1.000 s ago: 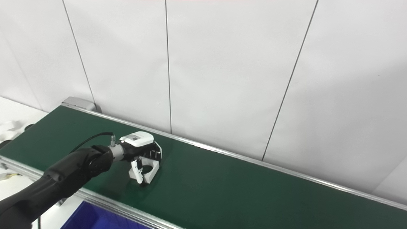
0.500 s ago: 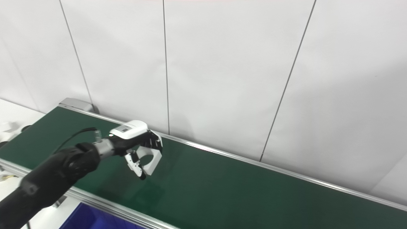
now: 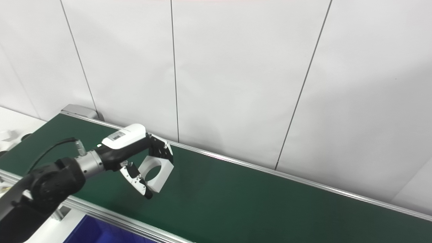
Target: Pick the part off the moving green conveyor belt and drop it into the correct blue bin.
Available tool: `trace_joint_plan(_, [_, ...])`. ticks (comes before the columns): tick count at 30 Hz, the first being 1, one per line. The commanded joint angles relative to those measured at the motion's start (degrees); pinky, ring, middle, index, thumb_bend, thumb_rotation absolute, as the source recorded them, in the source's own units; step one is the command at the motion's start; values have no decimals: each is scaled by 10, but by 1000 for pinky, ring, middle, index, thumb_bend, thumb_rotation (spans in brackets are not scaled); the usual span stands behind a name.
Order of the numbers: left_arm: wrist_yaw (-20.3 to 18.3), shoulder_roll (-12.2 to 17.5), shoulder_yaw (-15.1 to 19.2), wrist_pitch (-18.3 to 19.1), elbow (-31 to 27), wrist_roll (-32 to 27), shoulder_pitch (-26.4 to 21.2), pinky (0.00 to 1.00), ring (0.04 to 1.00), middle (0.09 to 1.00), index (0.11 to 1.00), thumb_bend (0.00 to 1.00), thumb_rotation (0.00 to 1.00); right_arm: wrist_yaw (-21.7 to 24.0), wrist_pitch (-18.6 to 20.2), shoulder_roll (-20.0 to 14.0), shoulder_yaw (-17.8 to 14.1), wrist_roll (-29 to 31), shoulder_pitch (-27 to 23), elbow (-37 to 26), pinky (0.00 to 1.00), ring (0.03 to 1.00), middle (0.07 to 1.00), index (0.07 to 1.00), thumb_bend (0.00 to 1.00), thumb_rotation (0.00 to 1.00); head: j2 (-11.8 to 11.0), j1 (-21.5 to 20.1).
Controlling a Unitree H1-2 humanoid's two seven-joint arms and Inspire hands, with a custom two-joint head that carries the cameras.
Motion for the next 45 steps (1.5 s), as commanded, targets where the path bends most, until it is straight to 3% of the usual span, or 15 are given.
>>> trace_joint_plan(1, [4,4,18,5,-30,-22,5,456,430,488,509,502,0,1,-30,4,-2,2,0,-24,729,826,881,938,510,885,3,0])
trace_joint_plan(4, [1,4,32,6,-54,-45,20,450,432,487,508,503,0,2,-25,6,-1,1,2,-34,731,827,881,937,525,890,30,-7])
trace_joint_plan(7, [-4,5,45,19,-77,-66,37,449,433,491,506,503,0,5,-22,6,-1,2,4,-43,741,832,887,937,565,903,41,-14])
trace_joint_plan(14, [-15,9,61,21,-94,-99,77,424,422,486,514,502,0,7,-4,9,-1,-2,11,-75,732,827,881,933,614,907,106,-42])
trace_joint_plan(21, [-26,10,72,31,-114,-111,109,404,421,490,514,502,0,10,14,8,-3,-1,19,-110,738,825,874,926,589,869,154,-43])
trace_joint_plan(31, [-39,10,81,47,-138,-133,132,393,423,488,509,503,0,16,39,0,-10,10,21,-144,708,803,857,901,599,808,180,-30])
trace_joint_plan(45, [-34,-29,58,60,-140,-97,188,378,415,464,513,503,0,23,59,0,-18,14,20,-157,700,799,852,901,618,795,183,-17])
